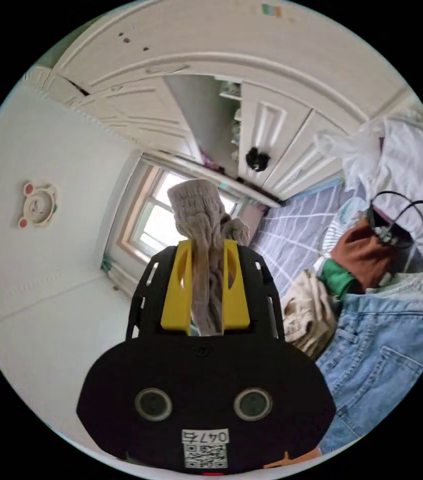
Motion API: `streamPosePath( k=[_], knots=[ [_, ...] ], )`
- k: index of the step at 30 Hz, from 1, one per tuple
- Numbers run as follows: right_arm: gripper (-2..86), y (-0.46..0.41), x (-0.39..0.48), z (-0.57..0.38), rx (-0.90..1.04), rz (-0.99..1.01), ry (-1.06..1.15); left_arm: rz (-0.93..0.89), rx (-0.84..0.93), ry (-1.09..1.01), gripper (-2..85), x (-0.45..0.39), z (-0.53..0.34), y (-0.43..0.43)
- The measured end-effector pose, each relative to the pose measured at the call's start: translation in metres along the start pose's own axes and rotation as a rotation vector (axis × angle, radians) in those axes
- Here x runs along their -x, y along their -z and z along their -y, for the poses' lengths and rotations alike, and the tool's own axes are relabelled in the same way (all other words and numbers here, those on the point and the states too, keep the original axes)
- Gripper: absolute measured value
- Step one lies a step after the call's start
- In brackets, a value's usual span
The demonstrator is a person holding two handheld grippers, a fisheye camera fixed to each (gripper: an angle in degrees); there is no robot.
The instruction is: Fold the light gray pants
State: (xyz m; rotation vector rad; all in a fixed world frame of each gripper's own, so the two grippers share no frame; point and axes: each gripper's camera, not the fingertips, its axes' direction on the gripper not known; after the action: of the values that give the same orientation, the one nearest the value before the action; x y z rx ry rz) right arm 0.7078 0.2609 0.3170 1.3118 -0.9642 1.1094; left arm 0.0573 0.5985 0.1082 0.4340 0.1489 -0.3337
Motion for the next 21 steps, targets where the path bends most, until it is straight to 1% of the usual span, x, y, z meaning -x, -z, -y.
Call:
streamPosePath(
  k=[1,2,3,5,6,9,12,14,15,17,18,20,21],
  knots=[
    [8.0,0.014,-0.028,-0.003,-0.03,-0.097,-0.038,-0.007,-0.003,0.013,5.8,0.003,0.001,0.001],
    [8.9,0.028,-0.05,-0.011,-0.068,-0.155,-0.032,-0.017,-0.007,0.031,5.8,0.008,0.002,0.002],
    [9.1,0.034,-0.06,-0.015,-0.067,-0.181,-0.025,-0.024,-0.009,0.041,5.9,0.01,0.002,0.003],
    [8.7,0.044,-0.087,-0.031,0.009,-0.259,0.032,-0.051,-0.013,0.057,5.9,0.016,0.004,0.003],
    [8.4,0.046,-0.09,-0.036,0.024,-0.267,0.053,-0.053,-0.012,0.055,5.9,0.016,0.004,0.003],
    [6.2,0.047,-0.087,-0.056,0.123,-0.194,0.153,-0.039,0.005,0.024,5.8,0.01,0.007,0.0],
    [3.0,0.038,-0.048,-0.078,0.242,-0.082,0.294,-0.021,0.007,-0.003,5.7,0.005,0.008,0.003],
    [0.5,0.023,0.005,-0.112,0.389,0.032,0.46,0.005,-0.006,-0.011,5.4,0.008,0.006,0.009],
    [0.1,0.018,0.02,-0.125,0.434,0.059,0.506,0.011,-0.008,-0.011,5.3,0.009,0.005,0.01],
    [-0.7,-0.005,0.071,-0.191,0.65,0.108,0.639,0.0,-0.011,0.001,5.0,0.018,0.001,0.009],
    [-0.8,-0.013,0.081,-0.21,0.71,0.114,0.66,-0.01,-0.011,0.004,4.9,0.021,0.0,0.009],
    [-0.8,-0.047,0.109,-0.292,0.964,0.183,0.671,-0.033,-0.01,0.011,4.5,0.033,-0.006,0.007],
    [-0.8,-0.055,0.114,-0.313,1.007,0.218,0.668,-0.032,-0.011,0.013,4.2,0.036,-0.008,0.007]
  ],
)
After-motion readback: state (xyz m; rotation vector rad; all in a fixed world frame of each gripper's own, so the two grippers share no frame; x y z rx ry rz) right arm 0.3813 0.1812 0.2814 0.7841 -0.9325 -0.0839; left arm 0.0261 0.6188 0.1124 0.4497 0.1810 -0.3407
